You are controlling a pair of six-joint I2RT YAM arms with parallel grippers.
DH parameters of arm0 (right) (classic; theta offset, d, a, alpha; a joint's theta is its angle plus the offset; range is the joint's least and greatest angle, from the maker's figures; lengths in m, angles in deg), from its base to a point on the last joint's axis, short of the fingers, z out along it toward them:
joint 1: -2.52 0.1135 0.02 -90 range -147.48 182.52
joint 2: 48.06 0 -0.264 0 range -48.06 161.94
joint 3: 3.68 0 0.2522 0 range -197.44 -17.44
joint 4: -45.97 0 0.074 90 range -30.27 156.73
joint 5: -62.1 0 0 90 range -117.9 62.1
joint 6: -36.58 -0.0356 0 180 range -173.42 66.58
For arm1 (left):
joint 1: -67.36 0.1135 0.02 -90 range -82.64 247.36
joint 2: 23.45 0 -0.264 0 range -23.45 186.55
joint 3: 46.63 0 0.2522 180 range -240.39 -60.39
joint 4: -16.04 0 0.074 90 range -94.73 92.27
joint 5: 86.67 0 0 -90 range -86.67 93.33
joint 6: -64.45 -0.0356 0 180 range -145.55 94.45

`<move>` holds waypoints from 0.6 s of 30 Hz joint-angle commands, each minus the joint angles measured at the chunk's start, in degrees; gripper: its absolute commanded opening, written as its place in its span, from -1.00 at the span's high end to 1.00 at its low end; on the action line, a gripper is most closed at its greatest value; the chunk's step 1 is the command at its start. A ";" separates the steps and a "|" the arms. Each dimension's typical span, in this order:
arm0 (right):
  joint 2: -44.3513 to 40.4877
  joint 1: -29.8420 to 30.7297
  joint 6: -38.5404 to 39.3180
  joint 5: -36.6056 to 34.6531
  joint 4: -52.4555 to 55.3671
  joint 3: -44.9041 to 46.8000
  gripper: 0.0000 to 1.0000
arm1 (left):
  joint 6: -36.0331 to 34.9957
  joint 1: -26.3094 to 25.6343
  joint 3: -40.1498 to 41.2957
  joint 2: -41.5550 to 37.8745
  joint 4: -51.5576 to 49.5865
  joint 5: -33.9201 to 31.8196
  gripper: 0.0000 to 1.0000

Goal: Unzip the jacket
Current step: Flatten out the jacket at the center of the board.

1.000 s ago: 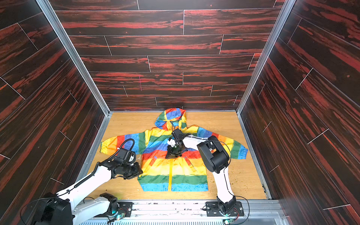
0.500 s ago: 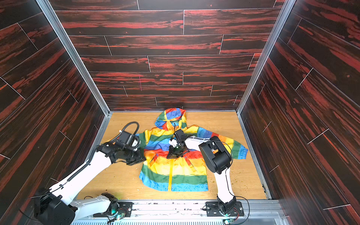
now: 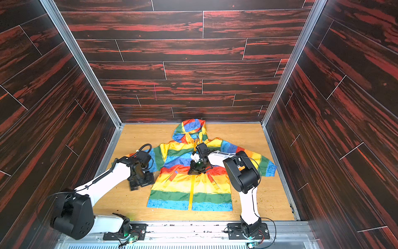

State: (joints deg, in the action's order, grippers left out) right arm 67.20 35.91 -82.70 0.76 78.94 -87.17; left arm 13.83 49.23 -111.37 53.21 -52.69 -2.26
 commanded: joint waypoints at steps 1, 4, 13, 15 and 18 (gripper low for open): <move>-7.35 0.15 2.20 -2.29 -0.62 1.91 0.75 | -2.09 0.11 -0.80 -7.10 -1.14 -11.30 -0.76; -13.51 0.55 3.11 -5.41 -2.59 4.57 0.67 | -7.95 -0.26 -0.36 -8.87 2.27 -1.75 -0.64; -27.97 -3.93 -12.62 -26.94 3.66 19.50 0.39 | -10.14 -13.85 -3.29 1.92 17.69 13.49 -0.11; -28.00 -3.94 -12.29 -24.41 2.98 21.03 0.43 | -11.60 -17.18 -4.65 6.23 17.72 11.75 0.05; -26.42 -2.98 -11.80 -17.70 -0.19 22.17 0.66 | -11.49 -19.71 -4.92 12.31 17.60 9.88 0.22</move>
State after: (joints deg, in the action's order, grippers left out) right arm 39.40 31.60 -92.65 -20.24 79.31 -65.43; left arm 3.69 31.33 -115.41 62.37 -35.88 7.47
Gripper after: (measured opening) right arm 0.200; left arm 0.410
